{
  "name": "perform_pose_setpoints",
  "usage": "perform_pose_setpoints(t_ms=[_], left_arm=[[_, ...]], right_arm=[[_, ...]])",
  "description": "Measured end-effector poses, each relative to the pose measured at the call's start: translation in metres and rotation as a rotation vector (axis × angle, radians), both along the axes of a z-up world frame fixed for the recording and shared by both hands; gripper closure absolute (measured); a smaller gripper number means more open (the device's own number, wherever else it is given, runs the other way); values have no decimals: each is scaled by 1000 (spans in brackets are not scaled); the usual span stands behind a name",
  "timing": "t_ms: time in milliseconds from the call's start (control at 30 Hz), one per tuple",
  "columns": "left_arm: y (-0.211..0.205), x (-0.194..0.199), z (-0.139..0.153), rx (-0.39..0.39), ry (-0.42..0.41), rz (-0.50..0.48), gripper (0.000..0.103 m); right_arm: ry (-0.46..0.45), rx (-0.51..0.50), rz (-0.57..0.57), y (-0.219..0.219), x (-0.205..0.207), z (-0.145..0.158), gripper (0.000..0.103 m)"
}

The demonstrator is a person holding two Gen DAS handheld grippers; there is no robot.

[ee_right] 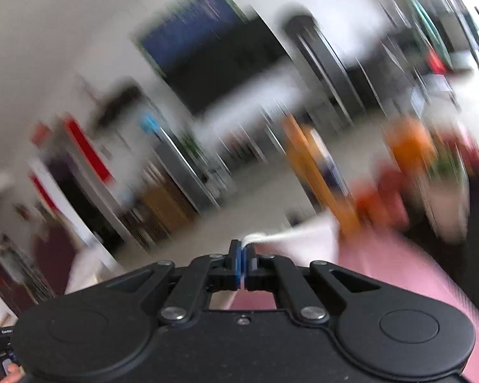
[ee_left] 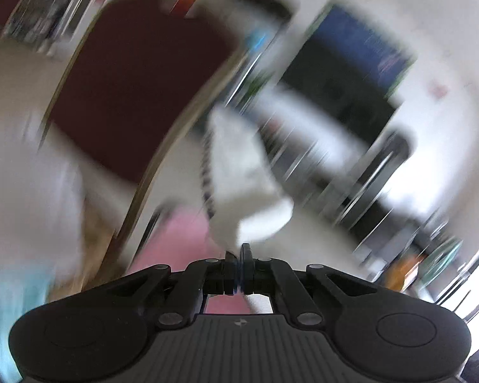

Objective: Fold clothes

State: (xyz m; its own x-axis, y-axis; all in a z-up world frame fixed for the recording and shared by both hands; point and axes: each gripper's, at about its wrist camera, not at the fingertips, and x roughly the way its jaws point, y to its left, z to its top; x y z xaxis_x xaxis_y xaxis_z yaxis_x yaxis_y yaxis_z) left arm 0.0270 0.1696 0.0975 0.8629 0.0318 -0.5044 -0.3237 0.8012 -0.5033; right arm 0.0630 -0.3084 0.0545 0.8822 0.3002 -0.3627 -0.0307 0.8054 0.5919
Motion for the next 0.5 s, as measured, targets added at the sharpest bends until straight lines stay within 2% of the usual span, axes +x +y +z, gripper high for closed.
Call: perform_pose_setpoints(t_ms=[33,100,200,233,267,367,433,500], left_arm=[[0,4,-30,-13,73,10,103],[-1,11,-78,-20,193,42,103],[2,22,-117,-6,313,80,103],[5,24,-124,-1,340,91,103],[7,24,-129,7,354,101,103],[6,21,-122,37,318,101,103],[1,17,-118,72,313,96,100],[-7,3,-128,96,339,72,95]], right_arm=[[77,2,-2,2,3,-33,101],[167,-24,2,7,2,-75,101],[302,-62,8,13,2,-137,101],[350,-52,10,13,0,-146,101],[350,-66,19,14,-2,-145,101],[353,-107,47,19,-7,-141,101],[389,-88,59,17,-3,-143,101],[438,-51,70,14,1,-148,95]])
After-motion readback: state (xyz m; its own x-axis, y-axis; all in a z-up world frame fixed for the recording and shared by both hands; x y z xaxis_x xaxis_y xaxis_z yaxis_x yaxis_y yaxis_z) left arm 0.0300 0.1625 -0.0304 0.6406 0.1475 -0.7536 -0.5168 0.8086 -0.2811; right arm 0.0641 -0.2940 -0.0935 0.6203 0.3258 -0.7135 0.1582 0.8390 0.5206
